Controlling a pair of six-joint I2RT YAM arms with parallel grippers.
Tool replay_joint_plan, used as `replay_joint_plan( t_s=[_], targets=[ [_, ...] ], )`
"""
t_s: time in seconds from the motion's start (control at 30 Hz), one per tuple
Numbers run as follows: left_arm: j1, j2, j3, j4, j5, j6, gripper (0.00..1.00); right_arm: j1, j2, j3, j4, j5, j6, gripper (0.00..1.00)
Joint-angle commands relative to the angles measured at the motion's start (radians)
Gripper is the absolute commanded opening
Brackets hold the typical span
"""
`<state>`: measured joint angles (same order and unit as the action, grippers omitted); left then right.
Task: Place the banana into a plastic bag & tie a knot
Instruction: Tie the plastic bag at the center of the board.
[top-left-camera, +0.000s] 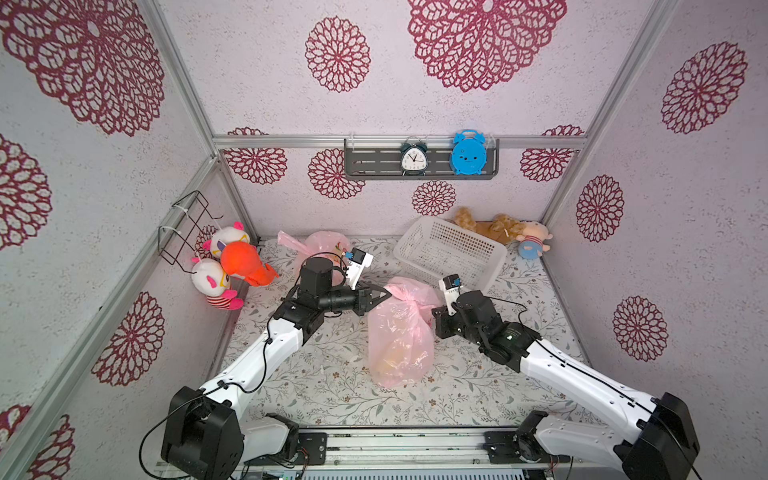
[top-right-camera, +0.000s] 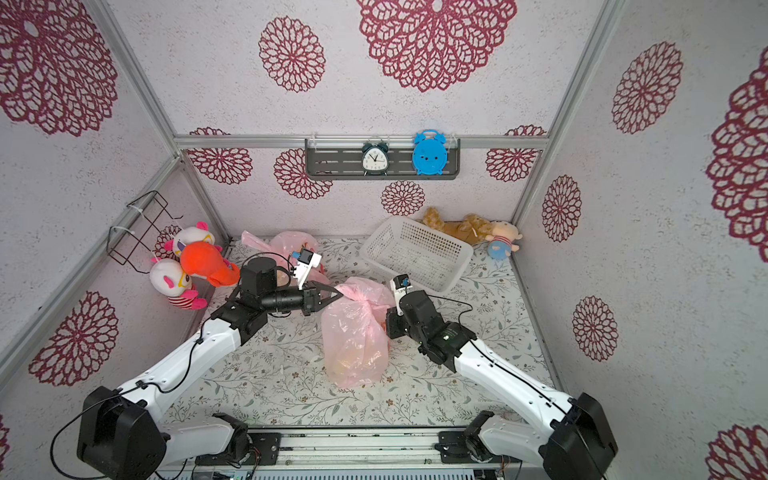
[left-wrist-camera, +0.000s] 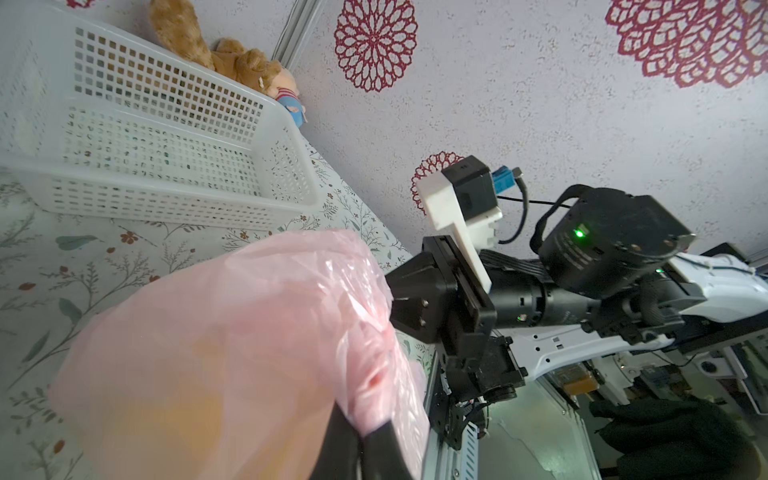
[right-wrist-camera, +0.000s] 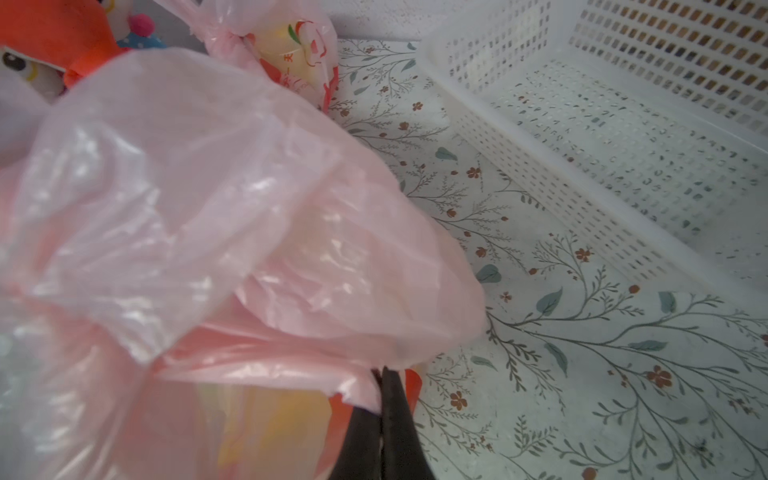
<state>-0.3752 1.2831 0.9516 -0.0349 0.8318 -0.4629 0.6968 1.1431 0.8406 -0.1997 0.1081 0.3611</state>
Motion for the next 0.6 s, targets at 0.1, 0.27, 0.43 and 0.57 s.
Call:
replay_joint_plan(
  t_s=[0.1, 0.27, 0.43, 0.57],
  targets=[
    [0.108, -0.008, -0.019, 0.281, 0.077, -0.235, 0.00, -0.140, -0.025, -0.124, -0.028, 0.008, 0.056, 0.00],
    [0.096, 0.097, 0.006, 0.329, 0.104, -0.265, 0.00, -0.125, -0.024, -0.151, 0.052, -0.100, 0.051, 0.00],
    [0.047, 0.150, 0.051, 0.222, 0.049, -0.173, 0.00, -0.102, -0.103, -0.135, 0.104, -0.170, -0.008, 0.00],
    [0.011, 0.171, 0.092, 0.116, 0.023, -0.080, 0.00, -0.095, -0.139, -0.129, 0.138, -0.269, -0.053, 0.00]
  ],
)
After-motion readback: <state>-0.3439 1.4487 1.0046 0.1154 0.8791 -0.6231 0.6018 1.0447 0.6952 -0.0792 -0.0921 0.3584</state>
